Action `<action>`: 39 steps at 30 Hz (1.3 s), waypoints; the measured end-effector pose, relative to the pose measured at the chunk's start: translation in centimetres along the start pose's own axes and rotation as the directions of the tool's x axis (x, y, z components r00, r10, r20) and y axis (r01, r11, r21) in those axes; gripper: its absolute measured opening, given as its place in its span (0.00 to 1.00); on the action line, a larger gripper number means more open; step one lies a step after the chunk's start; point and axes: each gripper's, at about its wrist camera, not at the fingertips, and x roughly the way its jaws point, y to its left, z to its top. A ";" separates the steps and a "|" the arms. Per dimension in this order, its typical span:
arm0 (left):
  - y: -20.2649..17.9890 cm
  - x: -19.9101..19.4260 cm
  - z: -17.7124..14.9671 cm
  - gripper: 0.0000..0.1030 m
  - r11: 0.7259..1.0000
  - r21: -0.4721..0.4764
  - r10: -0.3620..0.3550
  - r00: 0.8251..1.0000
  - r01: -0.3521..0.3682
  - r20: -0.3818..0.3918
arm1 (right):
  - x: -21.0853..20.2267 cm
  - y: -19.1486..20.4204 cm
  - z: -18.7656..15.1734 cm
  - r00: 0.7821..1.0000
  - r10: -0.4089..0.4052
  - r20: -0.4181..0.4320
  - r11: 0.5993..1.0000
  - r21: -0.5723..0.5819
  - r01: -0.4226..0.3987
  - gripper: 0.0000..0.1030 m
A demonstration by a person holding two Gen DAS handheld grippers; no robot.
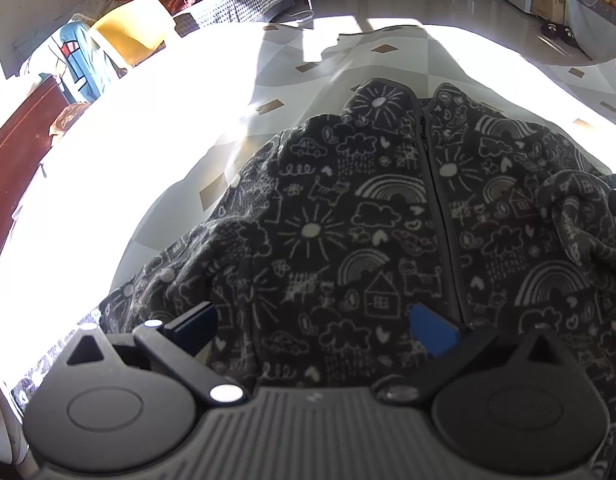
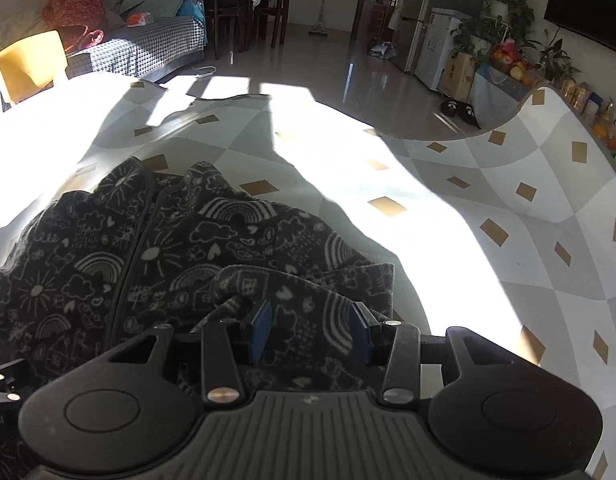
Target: Fold clothes
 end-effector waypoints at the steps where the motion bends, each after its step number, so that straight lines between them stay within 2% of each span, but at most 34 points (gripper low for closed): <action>1: -0.1 0.0 0.0 1.00 1.000 0.003 -0.001 1.000 0.001 0.001 | 0.3 -0.5 -0.1 1.000 -0.021 -0.024 1.000 0.013 0.021 0.41; 6: -0.8 0.0 -0.1 1.00 1.000 0.016 0.000 1.000 0.000 0.001 | 2.3 -2.4 -1.0 0.987 -0.006 -0.163 0.995 0.094 0.022 0.44; 9: -1.3 0.0 -0.1 1.00 1.000 0.025 -0.003 1.000 0.002 0.001 | 3.6 -3.3 -1.4 0.980 0.030 -0.198 0.988 0.156 0.001 0.46; 13: -1.7 0.1 -0.1 1.00 0.999 0.034 -0.005 1.000 0.005 0.001 | 4.2 -3.4 -1.7 0.982 0.077 -0.175 0.986 0.162 -0.048 0.47; 15: -1.6 0.1 -0.1 1.00 1.000 0.030 -0.005 1.000 0.005 -0.001 | 4.3 -3.5 -1.9 0.982 0.091 -0.164 0.983 0.171 -0.062 0.43; 17: -1.4 0.1 0.0 1.00 1.000 0.026 -0.004 1.000 0.004 0.001 | 4.2 -3.5 -1.8 0.984 0.093 -0.154 0.982 0.179 -0.064 0.31; 22: -0.9 -0.2 0.1 1.00 1.000 0.015 0.006 1.000 -0.006 0.017 | 3.4 -3.2 -1.3 0.991 0.077 -0.110 0.982 0.183 -0.056 0.15; 27: -0.3 -0.5 0.3 1.00 1.000 0.004 0.013 0.999 -0.013 0.031 | 2.1 -2.3 -0.6 0.996 0.071 -0.051 0.984 0.166 -0.061 0.14; 30: -0.1 -0.6 0.4 1.00 1.000 -0.003 0.011 0.999 -0.011 0.034 | 1.7 -1.5 -0.4 0.999 0.034 -0.038 0.990 0.136 -0.028 0.13; 33: 0.1 -0.7 0.5 1.00 1.000 -0.011 0.009 0.999 -0.009 0.037 | 1.7 -2.2 -0.4 0.998 0.046 -0.047 0.983 0.179 -0.036 0.11; 36: 0.3 -0.8 0.7 1.00 1.000 -0.018 0.007 0.999 -0.007 0.040 | 1.3 -3.1 -0.4 0.998 0.057 -0.020 0.980 0.194 -0.052 0.07; 39: 0.6 -0.9 0.8 1.00 1.000 -0.026 0.006 0.999 -0.004 0.043 | 1.2 -4.8 0.1 0.992 0.123 -0.005 0.960 0.253 -0.117 0.07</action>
